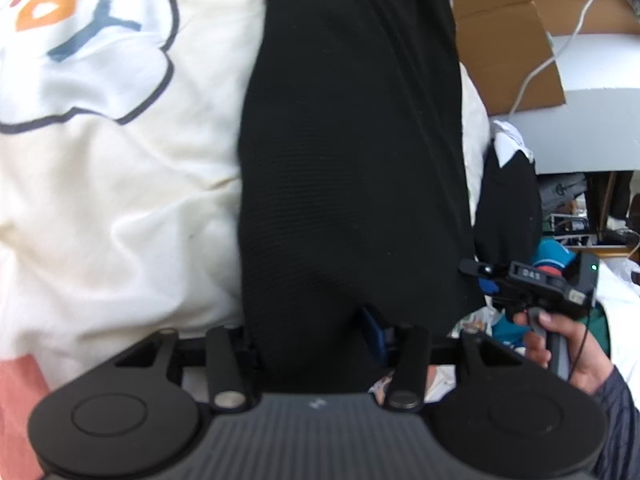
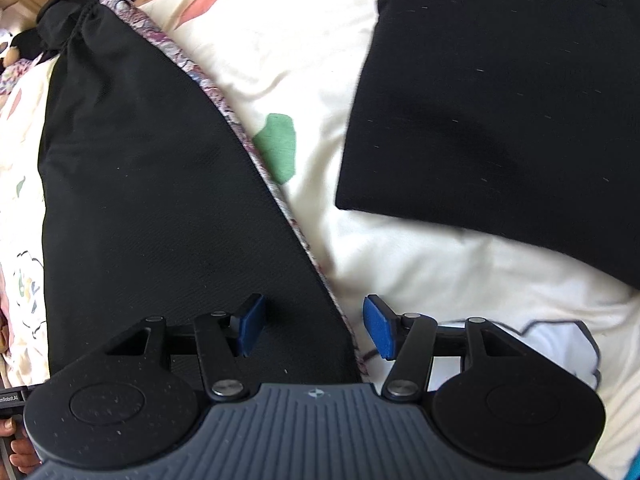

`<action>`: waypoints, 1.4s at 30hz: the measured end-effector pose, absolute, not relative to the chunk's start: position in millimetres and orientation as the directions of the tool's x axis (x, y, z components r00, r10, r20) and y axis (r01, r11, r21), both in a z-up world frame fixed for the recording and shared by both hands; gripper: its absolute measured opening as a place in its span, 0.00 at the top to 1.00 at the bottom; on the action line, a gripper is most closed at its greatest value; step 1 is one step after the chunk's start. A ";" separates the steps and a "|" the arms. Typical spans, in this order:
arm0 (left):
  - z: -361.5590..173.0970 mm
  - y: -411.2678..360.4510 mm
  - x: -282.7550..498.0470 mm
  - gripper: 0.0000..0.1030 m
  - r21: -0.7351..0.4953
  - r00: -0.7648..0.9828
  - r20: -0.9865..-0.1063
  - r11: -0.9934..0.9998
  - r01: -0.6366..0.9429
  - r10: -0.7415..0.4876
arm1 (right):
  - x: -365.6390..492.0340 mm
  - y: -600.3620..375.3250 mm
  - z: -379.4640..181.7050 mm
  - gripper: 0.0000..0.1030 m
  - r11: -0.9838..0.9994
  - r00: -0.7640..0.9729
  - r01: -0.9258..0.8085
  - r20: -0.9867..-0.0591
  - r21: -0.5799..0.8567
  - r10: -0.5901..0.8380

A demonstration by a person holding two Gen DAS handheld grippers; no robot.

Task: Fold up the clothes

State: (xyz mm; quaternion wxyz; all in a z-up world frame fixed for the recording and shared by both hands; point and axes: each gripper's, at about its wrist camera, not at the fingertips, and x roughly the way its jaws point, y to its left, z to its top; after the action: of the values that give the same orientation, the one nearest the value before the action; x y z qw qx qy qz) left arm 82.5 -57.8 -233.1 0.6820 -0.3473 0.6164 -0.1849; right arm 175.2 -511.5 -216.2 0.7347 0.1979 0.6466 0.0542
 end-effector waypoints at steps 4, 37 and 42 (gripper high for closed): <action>-237.1 -58.1 83.3 0.49 -0.711 0.170 -0.704 0.681 -0.175 -0.690 | 175.4 -513.7 -220.7 0.42 0.910 0.151 0.173 -0.923 0.377 0.354; -110.6 -11.4 134.0 0.92 -0.721 0.225 -0.676 0.693 -0.004 -0.702 | 157.6 -498.2 -144.5 0.95 0.847 0.279 0.115 -0.835 0.519 0.474; -74.3 5.5 143.4 0.92 -0.743 0.304 -0.634 0.669 0.016 -0.712 | 160.9 -482.5 -118.8 0.95 0.817 0.339 0.094 -0.790 0.568 0.510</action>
State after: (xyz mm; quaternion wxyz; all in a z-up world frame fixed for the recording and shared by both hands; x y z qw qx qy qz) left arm 143.4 5.5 -74.3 0.7395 -0.3240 0.5363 -0.2461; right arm 160.9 -482.5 -118.8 0.7723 0.2705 0.5588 0.1346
